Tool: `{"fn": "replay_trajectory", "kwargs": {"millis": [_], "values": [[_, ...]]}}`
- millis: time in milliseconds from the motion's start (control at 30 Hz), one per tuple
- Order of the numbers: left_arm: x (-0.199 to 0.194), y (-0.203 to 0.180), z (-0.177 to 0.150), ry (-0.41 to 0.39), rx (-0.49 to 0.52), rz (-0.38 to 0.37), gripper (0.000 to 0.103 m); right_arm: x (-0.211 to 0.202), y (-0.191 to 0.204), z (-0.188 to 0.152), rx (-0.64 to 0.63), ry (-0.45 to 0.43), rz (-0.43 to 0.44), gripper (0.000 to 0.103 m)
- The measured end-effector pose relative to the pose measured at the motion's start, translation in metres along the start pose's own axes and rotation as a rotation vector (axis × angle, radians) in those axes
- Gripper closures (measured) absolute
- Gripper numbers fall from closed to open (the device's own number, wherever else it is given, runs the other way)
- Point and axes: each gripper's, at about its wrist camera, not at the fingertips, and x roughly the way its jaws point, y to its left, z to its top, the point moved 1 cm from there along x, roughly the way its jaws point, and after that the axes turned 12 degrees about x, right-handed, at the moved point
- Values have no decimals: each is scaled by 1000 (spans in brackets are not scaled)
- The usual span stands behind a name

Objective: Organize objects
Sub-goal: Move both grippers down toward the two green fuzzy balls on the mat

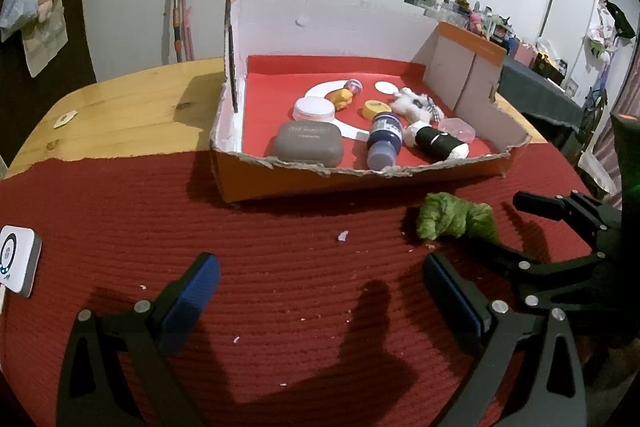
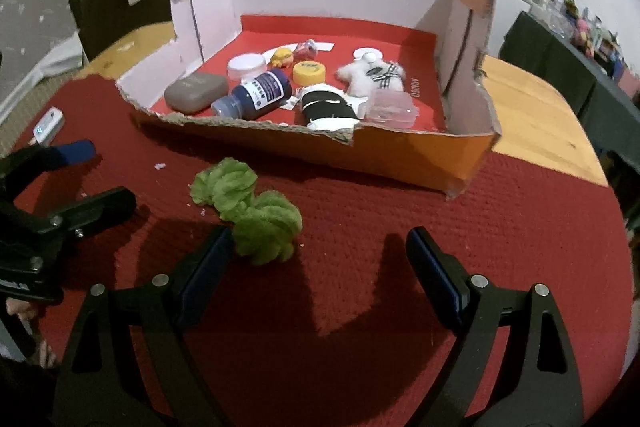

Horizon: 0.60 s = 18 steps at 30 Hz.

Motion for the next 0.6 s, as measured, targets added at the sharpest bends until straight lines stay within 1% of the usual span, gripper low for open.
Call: {"fn": "replay_trajectory", "kwargs": {"millis": [67, 200, 333, 400, 467, 533, 600], "values": [[3, -1, 1, 9, 2, -13, 0, 1, -5, 1, 9, -2, -9, 14], [10, -8, 6, 23, 16, -58, 0, -5, -20, 2, 19, -9, 14, 14], [22, -19, 14, 42, 36, -128, 0, -9, -25, 3, -46, -15, 15, 14], [26, -24, 17, 45, 45, -149, 2, -9, -28, 1, -82, -10, 23, 15], [28, -31, 20, 45, 71, -150, 4, -7, -32, -1, -103, 4, 50, 15], [31, -37, 23, 48, 104, -151, 9, -6, -36, -2, -106, 20, 88, 15], [32, -41, 25, 45, 122, -163, 11, -6, -38, -2, -110, 34, 127, 16]]}}
